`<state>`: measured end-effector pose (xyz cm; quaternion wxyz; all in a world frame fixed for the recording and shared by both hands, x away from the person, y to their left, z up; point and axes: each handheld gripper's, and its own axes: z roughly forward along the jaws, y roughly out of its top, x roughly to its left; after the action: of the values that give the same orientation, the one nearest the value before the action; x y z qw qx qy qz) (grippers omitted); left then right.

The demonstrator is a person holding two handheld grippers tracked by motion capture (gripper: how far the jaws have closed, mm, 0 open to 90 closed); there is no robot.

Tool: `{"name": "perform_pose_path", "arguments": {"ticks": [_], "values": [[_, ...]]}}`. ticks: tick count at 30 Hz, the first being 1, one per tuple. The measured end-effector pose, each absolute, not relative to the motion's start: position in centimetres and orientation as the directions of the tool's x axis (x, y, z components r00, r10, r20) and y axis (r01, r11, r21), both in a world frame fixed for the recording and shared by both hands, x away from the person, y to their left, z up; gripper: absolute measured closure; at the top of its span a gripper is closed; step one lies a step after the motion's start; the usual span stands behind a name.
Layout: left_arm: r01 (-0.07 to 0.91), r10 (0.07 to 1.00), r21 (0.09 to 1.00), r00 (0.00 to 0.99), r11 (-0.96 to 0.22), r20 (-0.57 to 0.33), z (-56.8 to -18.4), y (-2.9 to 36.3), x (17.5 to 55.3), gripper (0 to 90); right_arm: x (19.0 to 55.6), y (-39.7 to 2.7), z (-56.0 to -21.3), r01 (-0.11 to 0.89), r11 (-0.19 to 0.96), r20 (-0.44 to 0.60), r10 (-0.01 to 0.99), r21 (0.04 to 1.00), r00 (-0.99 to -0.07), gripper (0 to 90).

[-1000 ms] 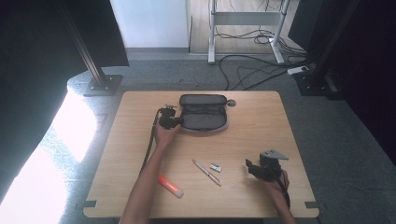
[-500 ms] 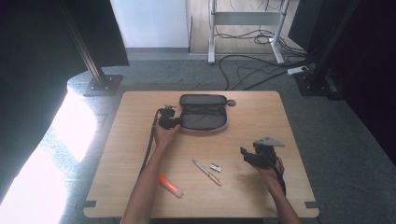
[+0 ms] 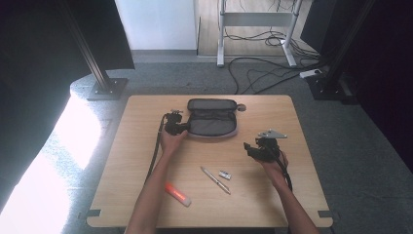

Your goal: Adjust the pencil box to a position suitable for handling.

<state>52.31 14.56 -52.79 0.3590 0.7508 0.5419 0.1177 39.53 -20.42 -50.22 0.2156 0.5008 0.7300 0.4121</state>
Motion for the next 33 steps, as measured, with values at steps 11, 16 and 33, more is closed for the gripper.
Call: {"name": "perform_pose_path", "arguments": {"ticks": [11,16,33], "values": [[0.729,0.897,0.667,0.385,-0.151,-0.218,-52.9,14.6,52.3,77.5,41.1,-19.8,-50.0,0.563,0.153,0.105,0.911,0.812,-0.399,40.6],[0.725,0.898,0.669,0.389,-0.161,-0.206,-52.9,14.6,52.3,77.3,42.0,-19.9,-49.5,0.556,0.137,0.104,0.919,0.82,-0.381,41.4],[0.725,0.897,0.671,0.39,-0.159,-0.209,-52.9,14.6,52.3,77.4,44.8,-17.1,-49.6,0.55,0.18,0.069,0.913,0.815,-0.401,42.4]]}}
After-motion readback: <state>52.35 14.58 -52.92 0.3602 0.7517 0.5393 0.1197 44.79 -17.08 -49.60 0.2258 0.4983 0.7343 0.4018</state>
